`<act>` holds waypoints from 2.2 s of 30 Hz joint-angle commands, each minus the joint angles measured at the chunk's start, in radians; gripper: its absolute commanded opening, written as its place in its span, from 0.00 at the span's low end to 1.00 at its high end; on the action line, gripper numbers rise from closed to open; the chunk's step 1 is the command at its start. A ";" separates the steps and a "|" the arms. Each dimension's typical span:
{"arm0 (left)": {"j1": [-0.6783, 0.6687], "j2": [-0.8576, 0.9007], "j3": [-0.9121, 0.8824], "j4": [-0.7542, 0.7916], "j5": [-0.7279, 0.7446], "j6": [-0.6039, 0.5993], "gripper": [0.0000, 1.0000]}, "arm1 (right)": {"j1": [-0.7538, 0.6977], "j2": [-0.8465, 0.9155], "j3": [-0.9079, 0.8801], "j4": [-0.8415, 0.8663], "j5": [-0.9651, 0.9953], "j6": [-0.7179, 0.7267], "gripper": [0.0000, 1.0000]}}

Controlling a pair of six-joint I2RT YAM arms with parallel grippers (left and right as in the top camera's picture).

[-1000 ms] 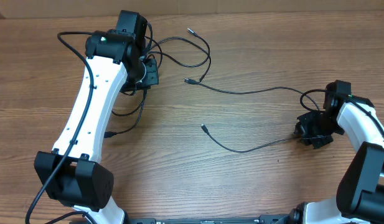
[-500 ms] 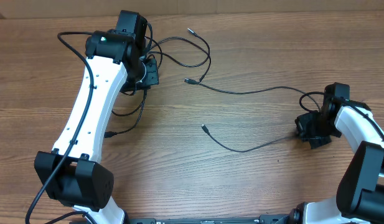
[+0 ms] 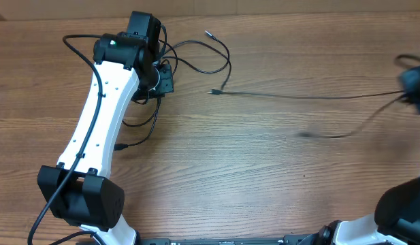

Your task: Untangle cables

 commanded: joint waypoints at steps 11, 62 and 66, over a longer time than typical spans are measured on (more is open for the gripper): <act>-0.010 -0.013 0.002 0.004 0.011 -0.017 0.04 | -0.160 -0.012 0.232 0.018 0.285 0.006 0.04; -0.047 -0.013 0.002 -0.011 0.006 -0.002 0.04 | 0.007 0.215 0.224 -0.098 -0.290 -0.406 0.94; -0.047 -0.013 0.002 -0.009 0.006 0.006 0.04 | 0.074 0.220 0.214 -0.166 -0.270 -0.404 0.94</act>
